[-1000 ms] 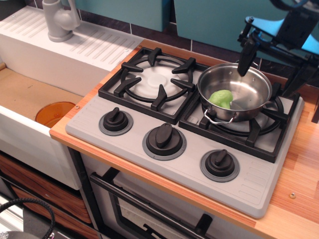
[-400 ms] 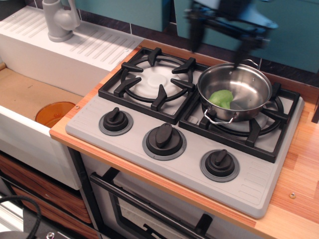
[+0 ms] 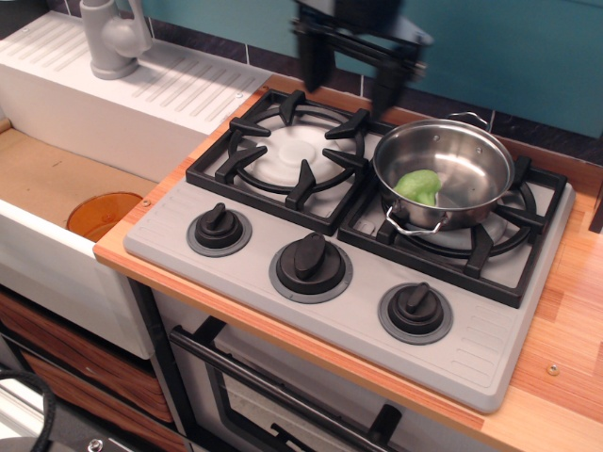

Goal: Put cauliflower in pot or pan an put pot or pan on stove

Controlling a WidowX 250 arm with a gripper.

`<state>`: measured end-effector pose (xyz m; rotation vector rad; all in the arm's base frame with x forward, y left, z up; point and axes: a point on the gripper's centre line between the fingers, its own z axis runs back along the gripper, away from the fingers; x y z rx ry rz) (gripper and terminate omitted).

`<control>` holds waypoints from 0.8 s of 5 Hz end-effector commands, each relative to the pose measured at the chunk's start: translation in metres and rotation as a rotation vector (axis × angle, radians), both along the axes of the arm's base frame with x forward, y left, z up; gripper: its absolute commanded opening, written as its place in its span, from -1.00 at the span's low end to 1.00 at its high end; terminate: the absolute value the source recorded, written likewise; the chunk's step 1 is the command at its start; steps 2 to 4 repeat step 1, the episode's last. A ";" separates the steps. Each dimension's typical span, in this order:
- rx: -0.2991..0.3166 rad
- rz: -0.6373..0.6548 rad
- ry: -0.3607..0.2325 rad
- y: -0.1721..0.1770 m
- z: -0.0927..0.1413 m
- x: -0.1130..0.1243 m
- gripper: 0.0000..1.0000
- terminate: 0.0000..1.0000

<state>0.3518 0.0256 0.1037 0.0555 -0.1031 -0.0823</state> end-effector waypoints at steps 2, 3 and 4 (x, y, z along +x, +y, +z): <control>-0.026 0.017 -0.047 0.027 0.010 0.006 1.00 1.00; -0.026 0.017 -0.047 0.027 0.010 0.006 1.00 1.00; -0.026 0.017 -0.047 0.027 0.010 0.006 1.00 1.00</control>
